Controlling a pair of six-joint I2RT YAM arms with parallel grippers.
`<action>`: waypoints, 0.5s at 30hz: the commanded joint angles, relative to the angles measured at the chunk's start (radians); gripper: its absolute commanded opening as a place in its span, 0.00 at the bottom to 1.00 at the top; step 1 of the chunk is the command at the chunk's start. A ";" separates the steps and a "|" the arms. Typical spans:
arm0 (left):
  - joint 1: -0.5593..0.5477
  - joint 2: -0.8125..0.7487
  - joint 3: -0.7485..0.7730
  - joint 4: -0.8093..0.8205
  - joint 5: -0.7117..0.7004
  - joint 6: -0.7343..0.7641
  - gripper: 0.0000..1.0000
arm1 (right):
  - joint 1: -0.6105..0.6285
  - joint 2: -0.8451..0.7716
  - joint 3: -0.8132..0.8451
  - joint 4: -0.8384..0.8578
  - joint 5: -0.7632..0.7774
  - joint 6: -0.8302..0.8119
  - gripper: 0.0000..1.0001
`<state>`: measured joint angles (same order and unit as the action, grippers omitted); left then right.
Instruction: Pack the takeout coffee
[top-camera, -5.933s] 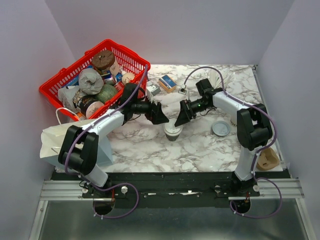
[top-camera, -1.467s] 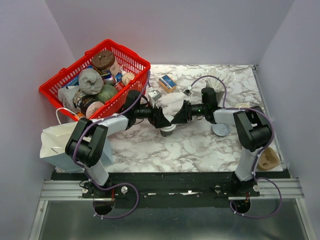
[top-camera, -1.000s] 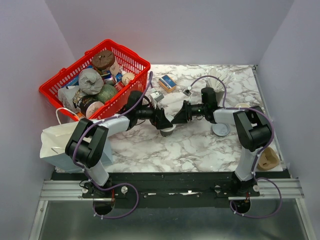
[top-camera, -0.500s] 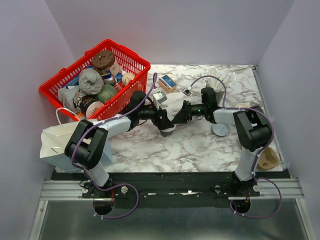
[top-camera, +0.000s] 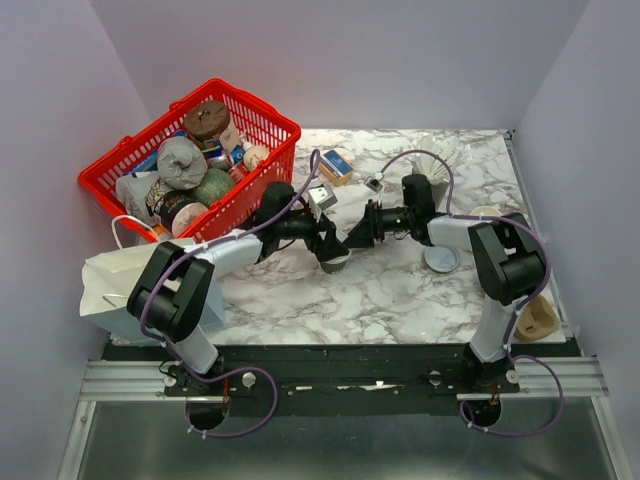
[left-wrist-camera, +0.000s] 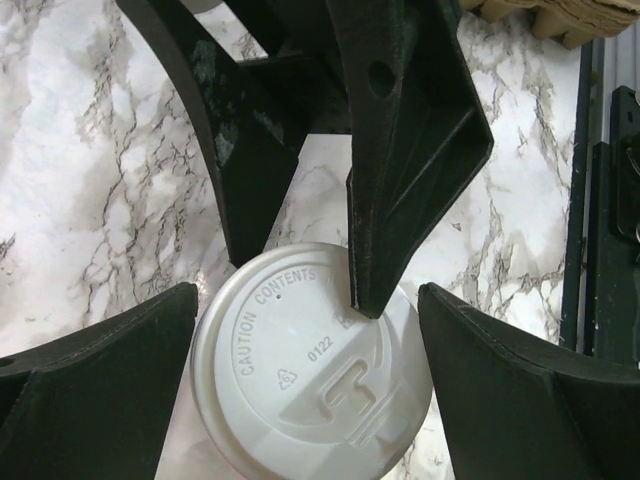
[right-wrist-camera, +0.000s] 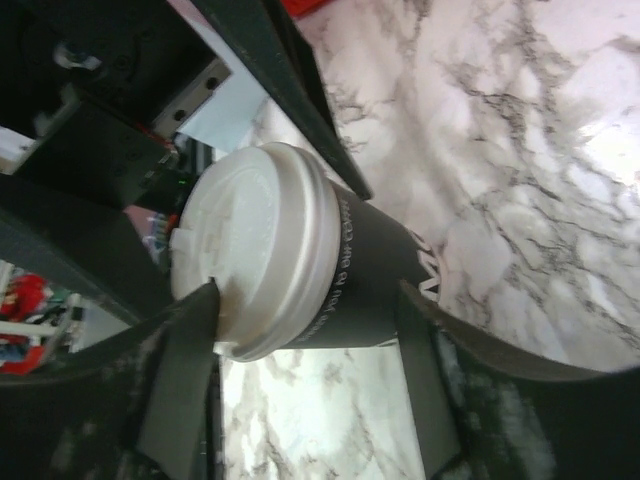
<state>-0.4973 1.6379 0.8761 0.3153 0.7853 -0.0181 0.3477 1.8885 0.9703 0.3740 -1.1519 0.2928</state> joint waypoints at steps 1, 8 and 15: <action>0.019 0.000 0.066 -0.228 0.047 0.053 0.99 | -0.003 -0.012 0.039 -0.151 0.067 -0.086 1.00; 0.019 -0.050 0.156 -0.375 0.083 0.086 0.99 | -0.018 -0.046 0.163 -0.312 0.014 -0.125 1.00; 0.020 -0.147 0.247 -0.528 0.039 0.135 0.99 | -0.032 -0.092 0.284 -0.507 0.030 -0.222 1.00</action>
<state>-0.4797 1.5745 1.0470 -0.0803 0.8268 0.0578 0.3252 1.8519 1.1870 0.0174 -1.1313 0.1543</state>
